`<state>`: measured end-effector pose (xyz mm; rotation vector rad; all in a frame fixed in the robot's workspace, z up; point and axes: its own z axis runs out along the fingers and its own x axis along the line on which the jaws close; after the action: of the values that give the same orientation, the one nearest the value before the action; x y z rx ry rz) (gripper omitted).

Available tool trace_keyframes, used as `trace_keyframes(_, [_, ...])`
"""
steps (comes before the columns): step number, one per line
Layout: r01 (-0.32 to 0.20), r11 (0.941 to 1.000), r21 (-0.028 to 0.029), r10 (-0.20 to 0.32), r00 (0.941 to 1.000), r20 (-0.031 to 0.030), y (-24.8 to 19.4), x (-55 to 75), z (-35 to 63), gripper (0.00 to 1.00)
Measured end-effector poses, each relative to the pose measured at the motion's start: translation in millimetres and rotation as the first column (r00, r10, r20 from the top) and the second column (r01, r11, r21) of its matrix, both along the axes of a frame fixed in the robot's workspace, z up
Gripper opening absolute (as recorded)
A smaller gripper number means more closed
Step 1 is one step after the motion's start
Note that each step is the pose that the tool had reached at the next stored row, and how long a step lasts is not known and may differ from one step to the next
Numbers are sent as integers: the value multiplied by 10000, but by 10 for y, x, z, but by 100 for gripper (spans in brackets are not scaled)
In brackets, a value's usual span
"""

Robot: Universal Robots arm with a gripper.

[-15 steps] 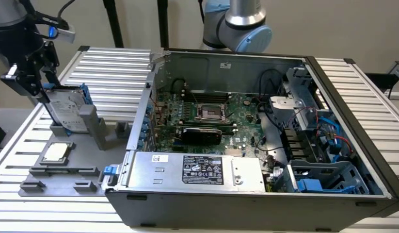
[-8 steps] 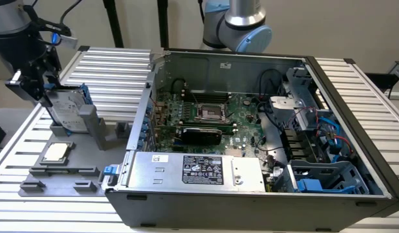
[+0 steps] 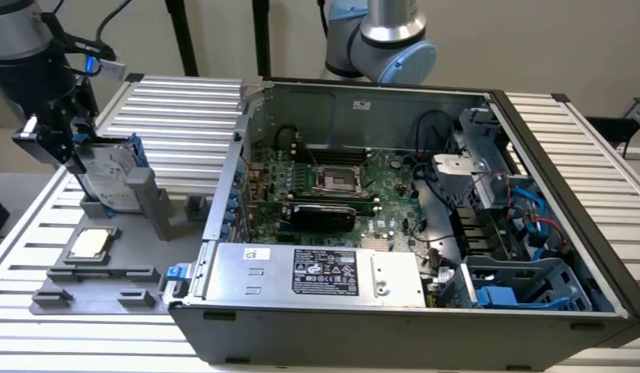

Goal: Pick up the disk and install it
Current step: 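Pick up the disk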

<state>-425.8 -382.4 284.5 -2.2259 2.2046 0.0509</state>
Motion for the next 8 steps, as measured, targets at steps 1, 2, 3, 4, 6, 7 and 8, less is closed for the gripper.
trace_keyframes(1, [-21,10000,-1,21,10000,0,0,0,0,60])
trace_keyframes(2, [-33,10000,0,33,10000,0,0,0,-2,58])
trace_keyframes(3, [-43,10000,0,43,10000,1,0,0,-3,51])
trace_keyframes(4, [-52,10000,0,52,10000,0,0,0,-3,51])
trace_keyframes(6, [-66,10000,0,66,10000,0,0,0,-4,51])
trace_keyframes(7, [-69,10000,0,69,10000,0,0,0,-5,51])
trace_keyframes(8, [-72,10000,0,72,10000,0,0,0,-5,49])
